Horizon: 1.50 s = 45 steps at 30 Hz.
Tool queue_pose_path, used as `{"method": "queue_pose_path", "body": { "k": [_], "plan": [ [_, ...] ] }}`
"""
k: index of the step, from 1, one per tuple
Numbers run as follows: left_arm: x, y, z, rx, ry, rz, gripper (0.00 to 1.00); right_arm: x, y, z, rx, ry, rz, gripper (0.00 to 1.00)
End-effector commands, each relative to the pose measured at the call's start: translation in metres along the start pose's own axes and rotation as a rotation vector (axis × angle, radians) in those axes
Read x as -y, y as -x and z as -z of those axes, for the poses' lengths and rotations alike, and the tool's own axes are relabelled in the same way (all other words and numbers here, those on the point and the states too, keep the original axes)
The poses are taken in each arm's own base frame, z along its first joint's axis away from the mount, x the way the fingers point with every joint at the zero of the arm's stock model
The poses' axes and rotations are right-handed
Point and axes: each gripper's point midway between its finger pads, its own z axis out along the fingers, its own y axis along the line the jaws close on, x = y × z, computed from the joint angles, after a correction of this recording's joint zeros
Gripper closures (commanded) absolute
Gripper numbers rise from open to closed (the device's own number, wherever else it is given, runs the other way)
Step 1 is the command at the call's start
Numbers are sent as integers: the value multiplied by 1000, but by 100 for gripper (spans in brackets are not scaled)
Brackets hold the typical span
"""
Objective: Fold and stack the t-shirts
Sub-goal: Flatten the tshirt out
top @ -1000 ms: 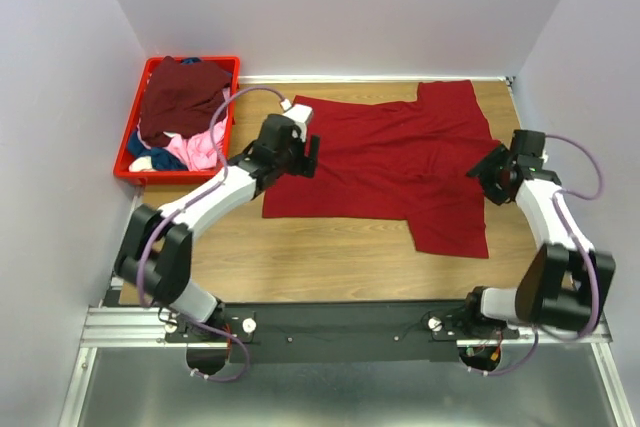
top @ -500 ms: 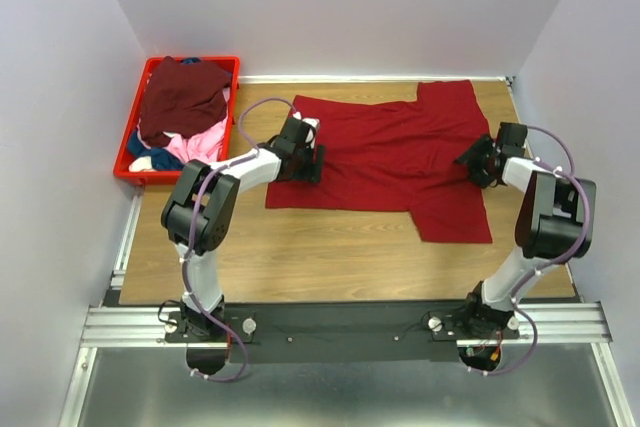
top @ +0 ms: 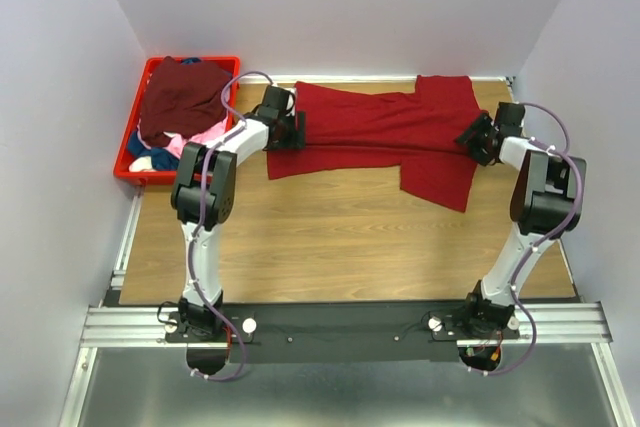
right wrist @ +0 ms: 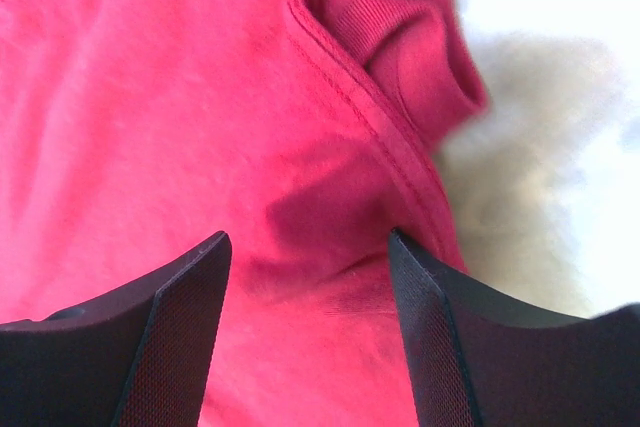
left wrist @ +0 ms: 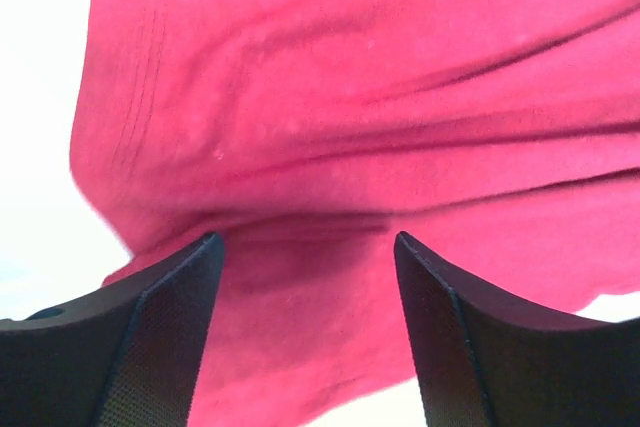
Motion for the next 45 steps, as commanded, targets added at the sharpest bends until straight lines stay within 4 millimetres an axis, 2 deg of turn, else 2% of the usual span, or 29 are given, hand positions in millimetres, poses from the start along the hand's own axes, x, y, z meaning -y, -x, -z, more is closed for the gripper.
{"method": "queue_pose_path", "body": {
  "k": [1,2,3,4,5,6,7,9,11,12,13,15,19,23,28,32,37,42,45],
  "plan": [
    [14,29,67,97,-31,-20,21,35,-17,37,-50,-203,50,28],
    [16,33,78,133,-39,-19,21,38,-19,47,-43,-237,65,28],
    [11,21,85,124,-27,-17,21,49,-27,65,-50,-300,71,28],
    [10,21,96,145,-21,-20,20,51,-31,74,-50,-321,79,28],
    [14,36,123,220,-30,-26,20,51,-39,82,-58,-335,99,28],
    [5,22,128,215,-3,-32,20,57,-51,98,-72,-360,115,28],
    [8,29,152,271,-14,-41,20,53,-62,103,-86,-357,141,29],
    [-2,24,179,339,25,-48,19,59,-85,122,-117,-375,173,30],
    [-4,24,194,395,30,-45,19,66,-98,131,-135,-390,175,31],
    [-10,10,193,387,42,-45,19,69,-105,135,-147,-398,181,32],
    [-8,14,210,441,34,-49,18,75,-111,138,-161,-411,186,33],
    [-14,2,212,474,40,-55,19,85,-127,143,-210,-439,203,34],
    [-20,11,243,573,73,-65,20,90,-137,145,-236,-452,227,34],
    [-25,16,253,609,103,-61,20,90,-139,138,-263,-460,235,36],
    [-25,12,249,594,104,-61,20,84,-133,129,-263,-457,237,38],
    [-25,12,247,586,101,-61,20,87,-138,124,-278,-459,240,39],
    [-24,9,241,565,96,-62,20,78,-138,129,-267,-423,240,40],
    [-23,8,237,554,88,-63,20,63,-115,144,-195,-395,237,40],
    [-22,7,234,544,85,-65,20,60,-113,142,-192,-392,241,40]
  ]
}}
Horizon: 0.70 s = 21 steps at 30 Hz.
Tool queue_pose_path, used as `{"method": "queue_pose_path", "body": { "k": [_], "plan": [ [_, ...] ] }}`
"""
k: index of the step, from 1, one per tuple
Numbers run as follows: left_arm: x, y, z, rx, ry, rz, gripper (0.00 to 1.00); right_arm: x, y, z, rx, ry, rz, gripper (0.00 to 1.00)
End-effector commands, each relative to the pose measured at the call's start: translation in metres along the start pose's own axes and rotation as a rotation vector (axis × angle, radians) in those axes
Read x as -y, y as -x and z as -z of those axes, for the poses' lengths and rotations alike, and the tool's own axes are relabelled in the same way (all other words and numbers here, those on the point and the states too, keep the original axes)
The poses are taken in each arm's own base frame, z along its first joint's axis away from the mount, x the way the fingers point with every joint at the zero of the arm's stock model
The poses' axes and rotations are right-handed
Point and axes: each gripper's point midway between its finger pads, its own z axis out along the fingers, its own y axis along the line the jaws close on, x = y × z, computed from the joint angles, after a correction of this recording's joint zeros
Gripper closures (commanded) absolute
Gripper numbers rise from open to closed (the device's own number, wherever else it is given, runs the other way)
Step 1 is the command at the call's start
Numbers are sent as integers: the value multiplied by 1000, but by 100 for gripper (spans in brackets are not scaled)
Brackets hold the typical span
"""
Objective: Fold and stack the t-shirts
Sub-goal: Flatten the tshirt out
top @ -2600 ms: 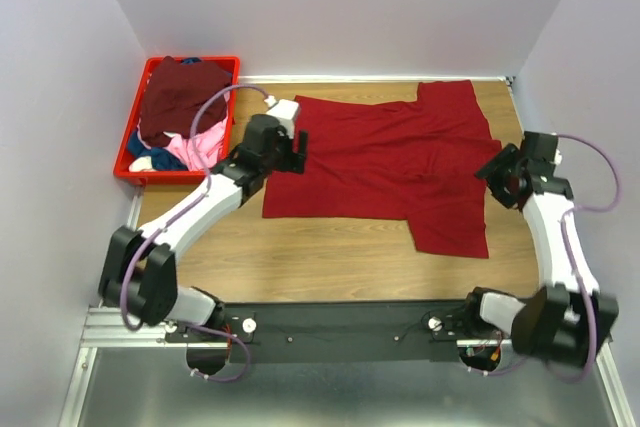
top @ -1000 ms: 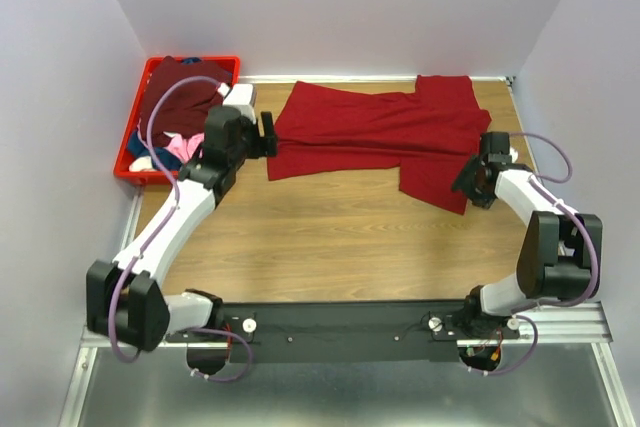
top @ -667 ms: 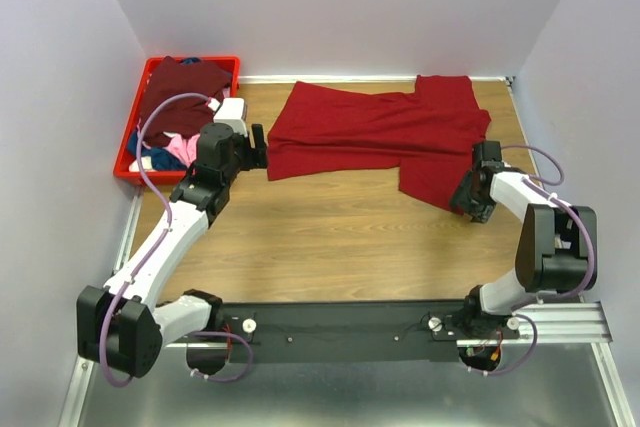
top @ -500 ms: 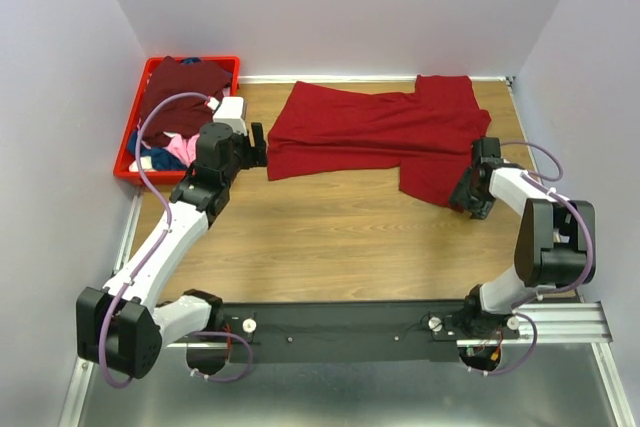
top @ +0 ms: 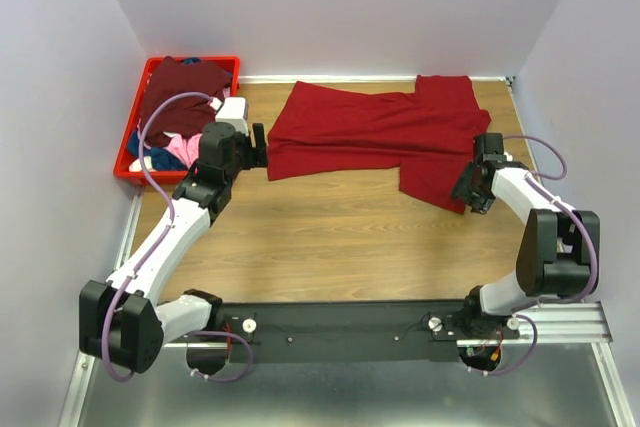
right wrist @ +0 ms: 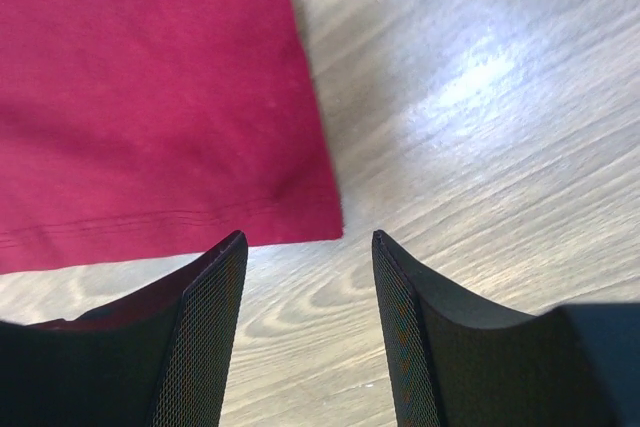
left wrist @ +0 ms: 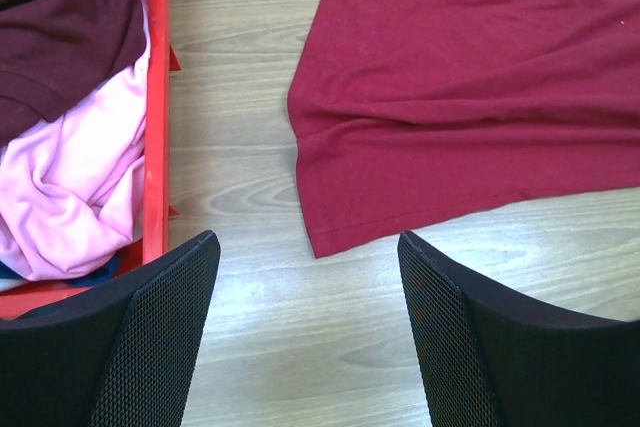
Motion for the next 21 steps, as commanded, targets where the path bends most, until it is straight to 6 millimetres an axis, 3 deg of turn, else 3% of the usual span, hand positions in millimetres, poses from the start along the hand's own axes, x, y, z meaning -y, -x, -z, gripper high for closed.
{"method": "queue_pose_path", "body": {
  "k": [1,15,21],
  "plan": [
    [2,4,-2,8,-4,-4,20,-2,11,6,23,-10,13,40],
    [4,-4,-7,-20,-15,-9,20,8,-13,-29,-54,-77,21,43],
    [5,-10,-13,-44,-18,-13,20,14,-31,-39,-102,-87,32,55]
  ]
}}
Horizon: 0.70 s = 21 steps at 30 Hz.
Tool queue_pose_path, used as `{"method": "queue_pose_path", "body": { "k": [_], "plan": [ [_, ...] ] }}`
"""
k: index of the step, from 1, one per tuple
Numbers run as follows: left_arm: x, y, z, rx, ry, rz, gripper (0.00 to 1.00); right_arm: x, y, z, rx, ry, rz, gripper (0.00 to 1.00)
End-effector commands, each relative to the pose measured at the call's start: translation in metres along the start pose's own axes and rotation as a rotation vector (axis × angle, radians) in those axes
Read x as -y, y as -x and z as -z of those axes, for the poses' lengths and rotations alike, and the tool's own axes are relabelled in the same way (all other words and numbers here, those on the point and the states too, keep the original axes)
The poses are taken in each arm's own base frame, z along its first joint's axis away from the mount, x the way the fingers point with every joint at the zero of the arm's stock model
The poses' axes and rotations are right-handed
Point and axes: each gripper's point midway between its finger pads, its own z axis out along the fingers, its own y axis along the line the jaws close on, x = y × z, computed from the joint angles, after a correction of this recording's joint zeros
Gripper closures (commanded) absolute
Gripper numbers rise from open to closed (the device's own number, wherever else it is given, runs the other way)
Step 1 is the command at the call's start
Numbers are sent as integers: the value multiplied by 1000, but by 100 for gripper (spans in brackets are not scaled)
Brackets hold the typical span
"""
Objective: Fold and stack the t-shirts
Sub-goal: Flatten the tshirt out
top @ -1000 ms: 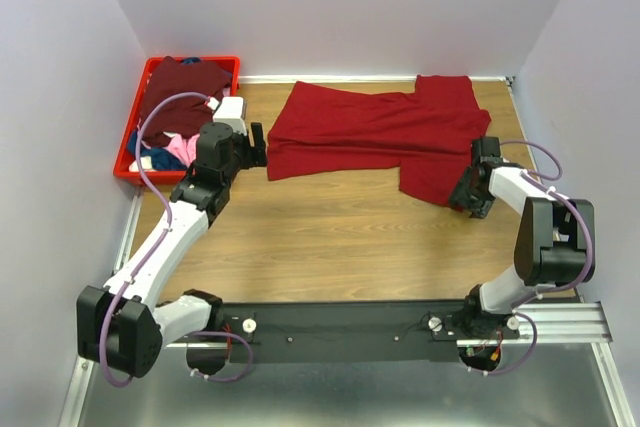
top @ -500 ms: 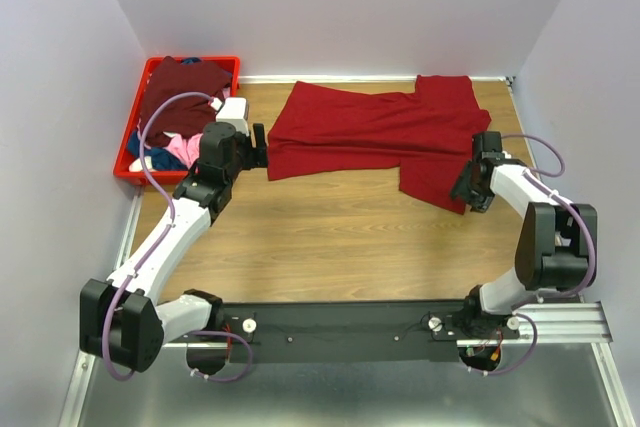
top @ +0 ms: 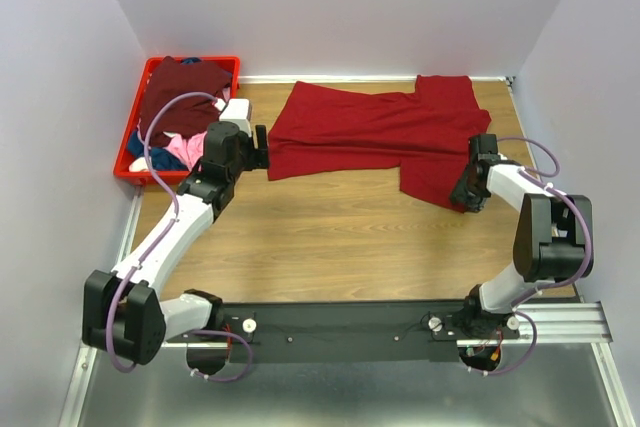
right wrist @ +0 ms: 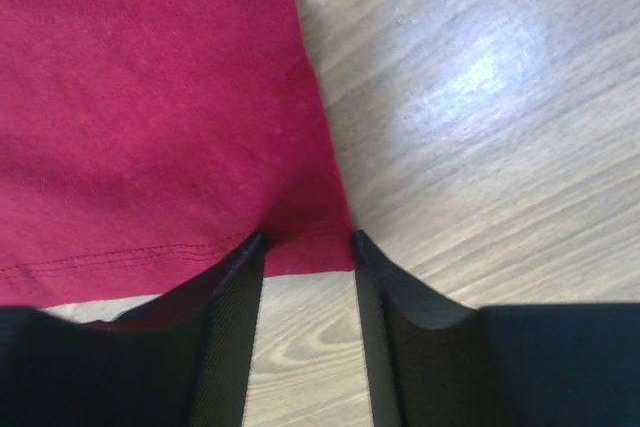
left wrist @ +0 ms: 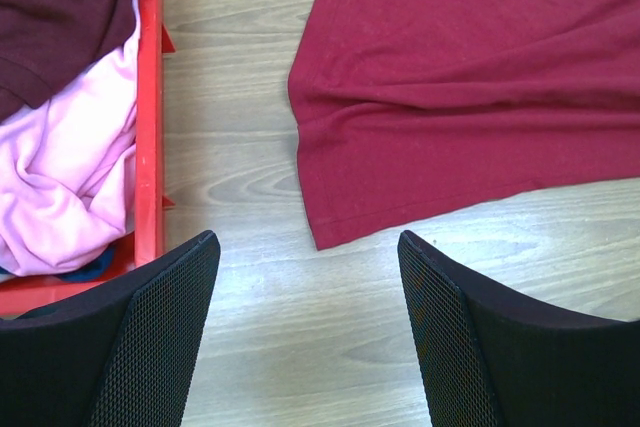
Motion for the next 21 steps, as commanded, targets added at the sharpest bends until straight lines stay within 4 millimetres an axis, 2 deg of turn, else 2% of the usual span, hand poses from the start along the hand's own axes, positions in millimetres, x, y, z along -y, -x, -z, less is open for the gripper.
{"method": "queue_pose_path", "body": {
  "k": [1,3,6,8,9,12,13,15,16,17,19,21],
  "plan": [
    [6,2,-4,-6,-26,-8,20,19,-35,-23,-92,-77,32,60],
    [6,-2,-6,-16,-26,-13,20,21,-40,-25,-106,-79,36,66],
    [5,-11,-10,-36,-21,-4,21,18,-38,-22,-96,-60,37,78],
    [6,-18,-14,-58,-26,4,21,12,-30,-15,-73,-31,41,95],
    [7,-20,-15,-65,-26,6,21,10,-27,-12,-61,-17,46,99],
    [8,-33,-22,-113,-19,25,25,6,-19,-3,-27,13,51,99],
    [10,-30,-24,-119,-22,32,26,5,-18,-1,-20,20,52,99],
    [13,-50,-33,-198,-12,38,27,2,-18,2,-17,39,60,99],
    [14,-50,-37,-215,-1,42,27,0,-18,2,-16,47,63,99],
    [14,-72,-43,-297,17,29,27,-4,-19,1,-16,60,71,99],
    [9,-92,-57,-379,71,2,27,-7,-19,1,-14,71,76,99],
    [9,-112,-60,-463,113,-42,28,-13,-21,1,-21,102,77,99]
  ]
}}
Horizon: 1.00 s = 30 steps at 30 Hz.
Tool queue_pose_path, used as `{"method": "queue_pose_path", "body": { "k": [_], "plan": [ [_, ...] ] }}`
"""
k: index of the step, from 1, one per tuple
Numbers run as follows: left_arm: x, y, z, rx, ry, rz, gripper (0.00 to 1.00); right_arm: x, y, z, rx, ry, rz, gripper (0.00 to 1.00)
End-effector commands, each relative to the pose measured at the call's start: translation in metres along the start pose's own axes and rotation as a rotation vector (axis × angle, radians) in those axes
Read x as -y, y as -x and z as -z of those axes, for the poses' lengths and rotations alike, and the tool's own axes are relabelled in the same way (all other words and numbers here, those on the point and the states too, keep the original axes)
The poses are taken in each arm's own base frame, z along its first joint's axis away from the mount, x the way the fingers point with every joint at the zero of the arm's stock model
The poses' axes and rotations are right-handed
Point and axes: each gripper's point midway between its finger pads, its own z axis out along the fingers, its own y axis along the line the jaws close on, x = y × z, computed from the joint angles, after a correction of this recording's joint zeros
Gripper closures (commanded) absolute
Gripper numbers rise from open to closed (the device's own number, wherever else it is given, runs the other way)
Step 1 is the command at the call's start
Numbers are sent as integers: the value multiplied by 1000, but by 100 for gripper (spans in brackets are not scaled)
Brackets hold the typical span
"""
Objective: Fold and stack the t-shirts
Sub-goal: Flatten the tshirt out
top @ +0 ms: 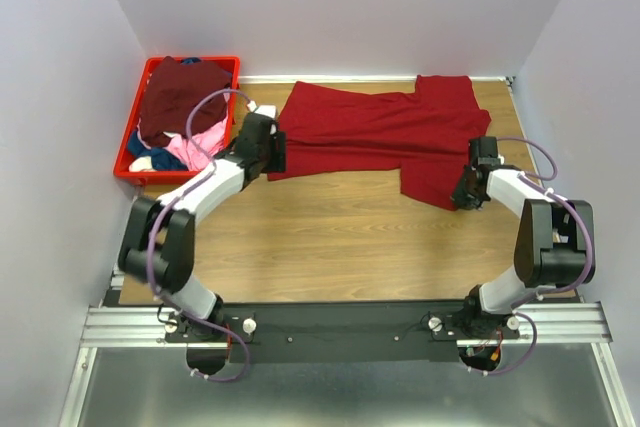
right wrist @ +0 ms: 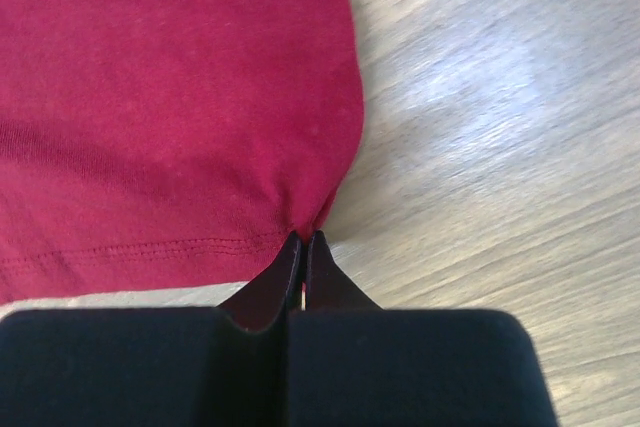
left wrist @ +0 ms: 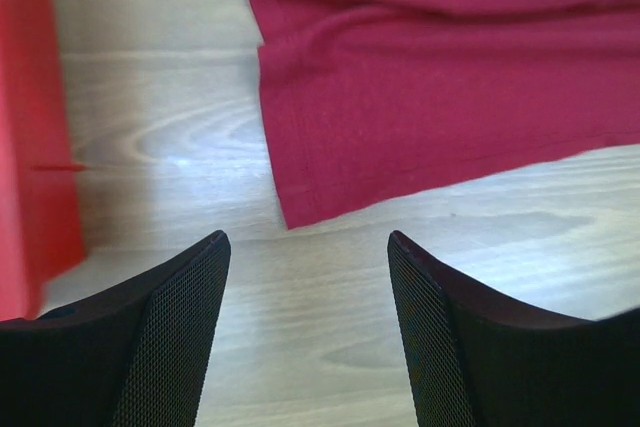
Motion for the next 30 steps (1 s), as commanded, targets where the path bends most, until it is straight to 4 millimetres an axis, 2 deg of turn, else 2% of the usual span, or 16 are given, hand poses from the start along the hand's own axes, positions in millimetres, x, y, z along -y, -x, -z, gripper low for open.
{"method": "queue_pose_path", "body": {
  "k": [1,2,4,12,18,21,24,25,30],
  "plan": [
    [-5,-34,-18,-173,119,-49,28,-7,-19,0,-51,50,34,99],
    [-6,-50,-30,-229,139,-68,30,-9,-19,0,-53,62,34,99],
    [-6,-59,-36,-274,165,-91,31,-12,-18,1,-51,80,36,99],
    [-7,-52,-53,-280,216,-79,28,-20,-17,7,-36,126,34,99],
    [-8,-32,-55,-210,184,-13,30,-23,-20,7,-47,148,38,99],
    [-15,-39,-60,-236,189,-5,32,-23,-19,8,-40,147,36,99],
    [-14,-50,-69,-265,157,5,38,-23,-17,9,-34,149,38,99],
    [-16,-48,-70,-257,158,10,39,-23,-17,9,-33,148,37,99],
    [-7,-64,-78,-315,98,13,43,-23,-16,10,-29,150,35,99]
  ]
}}
